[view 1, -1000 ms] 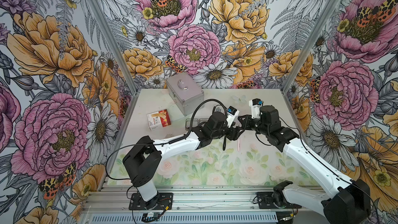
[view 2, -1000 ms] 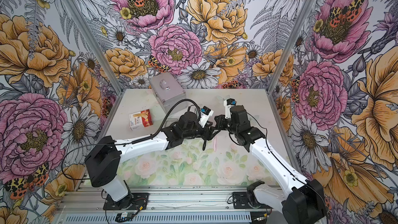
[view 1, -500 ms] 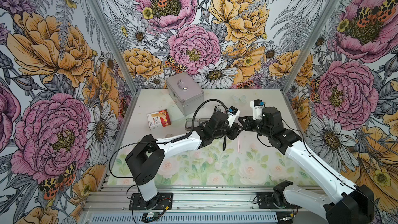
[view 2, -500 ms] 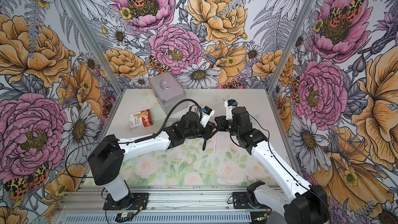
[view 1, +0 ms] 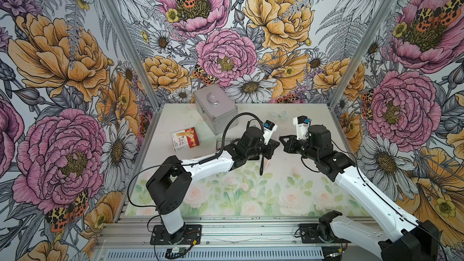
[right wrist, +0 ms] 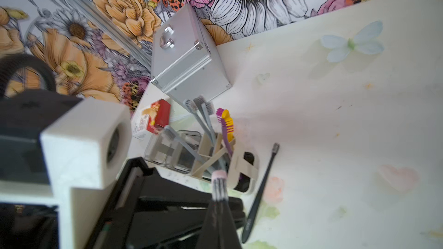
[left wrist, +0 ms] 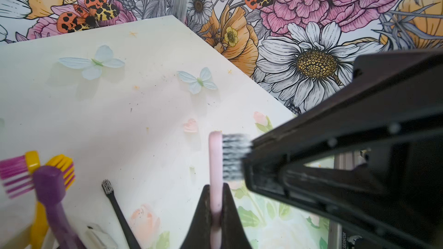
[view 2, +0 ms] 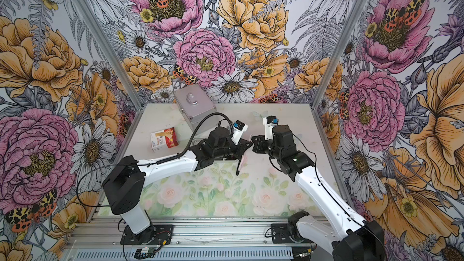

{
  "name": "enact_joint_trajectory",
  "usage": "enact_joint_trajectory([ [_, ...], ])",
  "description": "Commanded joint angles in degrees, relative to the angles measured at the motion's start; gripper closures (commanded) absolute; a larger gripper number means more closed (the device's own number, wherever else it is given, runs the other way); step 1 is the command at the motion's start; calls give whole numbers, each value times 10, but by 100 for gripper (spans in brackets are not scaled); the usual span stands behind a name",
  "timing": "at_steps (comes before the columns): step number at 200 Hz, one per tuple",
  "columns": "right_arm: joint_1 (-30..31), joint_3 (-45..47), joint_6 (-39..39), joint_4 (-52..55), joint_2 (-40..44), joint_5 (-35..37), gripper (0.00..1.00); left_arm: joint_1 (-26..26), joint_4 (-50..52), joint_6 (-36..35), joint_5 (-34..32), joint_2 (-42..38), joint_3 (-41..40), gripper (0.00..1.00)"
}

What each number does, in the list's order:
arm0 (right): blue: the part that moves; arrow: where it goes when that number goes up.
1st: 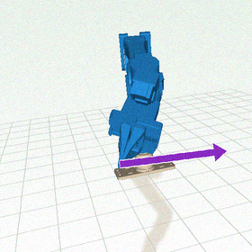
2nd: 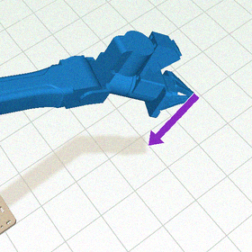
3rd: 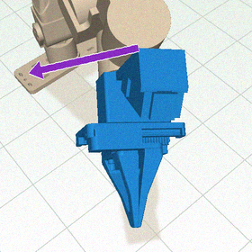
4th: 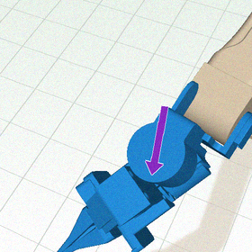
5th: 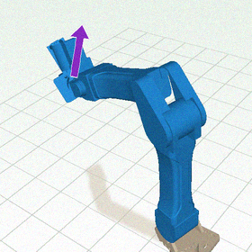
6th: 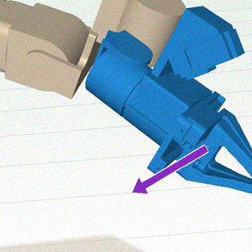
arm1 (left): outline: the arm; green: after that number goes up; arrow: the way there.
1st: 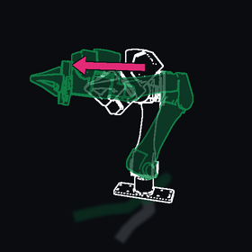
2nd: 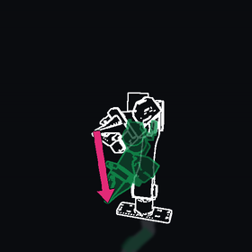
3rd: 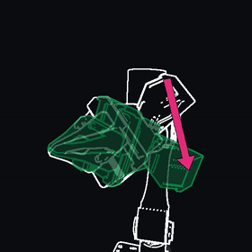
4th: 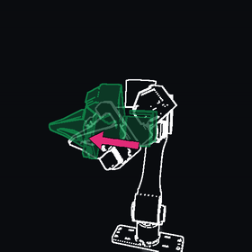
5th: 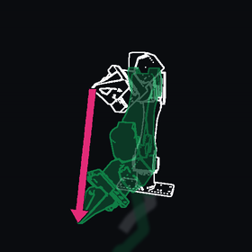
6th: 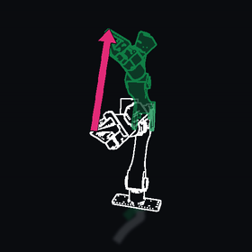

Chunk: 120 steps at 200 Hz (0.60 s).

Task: Place the toothbrush into the toothbrush holder
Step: Pick up the toothbrush from the center of the board.

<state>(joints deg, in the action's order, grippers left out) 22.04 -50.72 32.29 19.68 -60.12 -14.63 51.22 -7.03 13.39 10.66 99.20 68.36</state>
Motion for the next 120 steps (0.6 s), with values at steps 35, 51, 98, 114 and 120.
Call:
enact_joint_trajectory([
  [35,-6,6,-6,23,29,6,97,-2,-37,-1,16,-19,-6,100],
  [51,-7,7,-7,30,40,17,92,-3,-37,-9,4,-30,-11,100],
  [98,-13,6,-15,50,66,35,66,-2,-37,-72,-61,-70,-23,100],
  [114,-15,7,-20,57,68,41,61,-2,-46,-97,-94,-83,-28,100],
  [120,-15,9,-21,59,69,44,61,-1,-55,-106,-105,-87,-34,100],
])
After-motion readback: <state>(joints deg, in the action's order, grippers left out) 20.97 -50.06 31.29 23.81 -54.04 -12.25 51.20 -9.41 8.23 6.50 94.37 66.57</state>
